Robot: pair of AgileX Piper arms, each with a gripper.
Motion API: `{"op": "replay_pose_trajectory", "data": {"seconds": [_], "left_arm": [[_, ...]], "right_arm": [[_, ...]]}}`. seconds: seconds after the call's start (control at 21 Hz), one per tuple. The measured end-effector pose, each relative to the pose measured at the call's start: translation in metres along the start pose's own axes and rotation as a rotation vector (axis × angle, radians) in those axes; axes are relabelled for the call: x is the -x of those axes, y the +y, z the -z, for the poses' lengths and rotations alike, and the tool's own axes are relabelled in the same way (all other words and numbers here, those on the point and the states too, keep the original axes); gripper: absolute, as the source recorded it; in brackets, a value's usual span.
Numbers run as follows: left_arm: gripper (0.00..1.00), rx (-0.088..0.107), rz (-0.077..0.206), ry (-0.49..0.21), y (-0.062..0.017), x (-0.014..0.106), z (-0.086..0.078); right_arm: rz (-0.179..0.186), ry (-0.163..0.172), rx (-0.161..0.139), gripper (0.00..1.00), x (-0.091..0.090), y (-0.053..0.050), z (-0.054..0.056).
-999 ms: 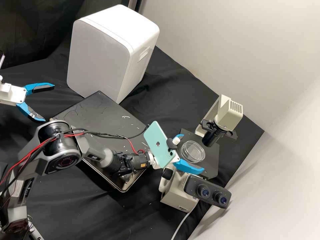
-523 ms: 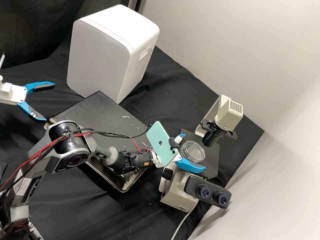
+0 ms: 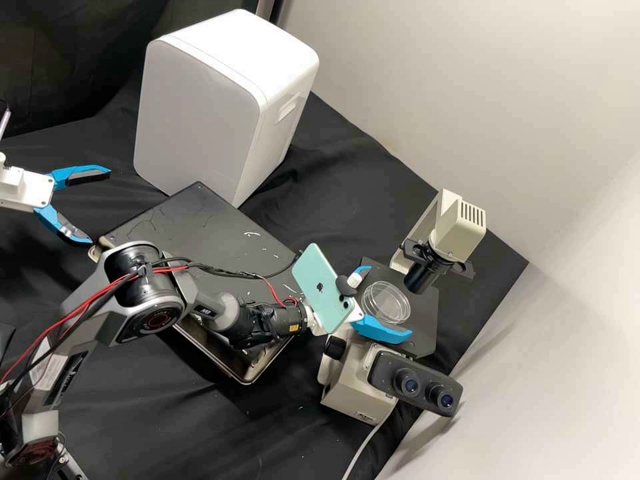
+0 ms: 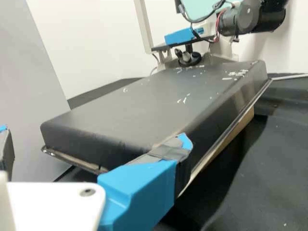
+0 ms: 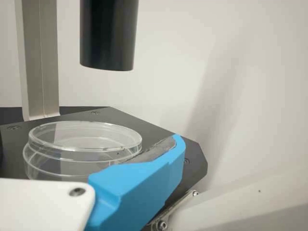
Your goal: Place the petri dish on the bench
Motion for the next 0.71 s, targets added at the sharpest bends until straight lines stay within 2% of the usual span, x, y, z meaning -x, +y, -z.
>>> {"op": "replay_pose_trajectory", "data": {"seconds": [0.71], "left_arm": [[1.0,0.004,0.0,0.008,0.0,-0.0001,0.0005]], "right_arm": [[0.0,0.0,-0.006,0.0,0.0,0.0,0.0]]}}
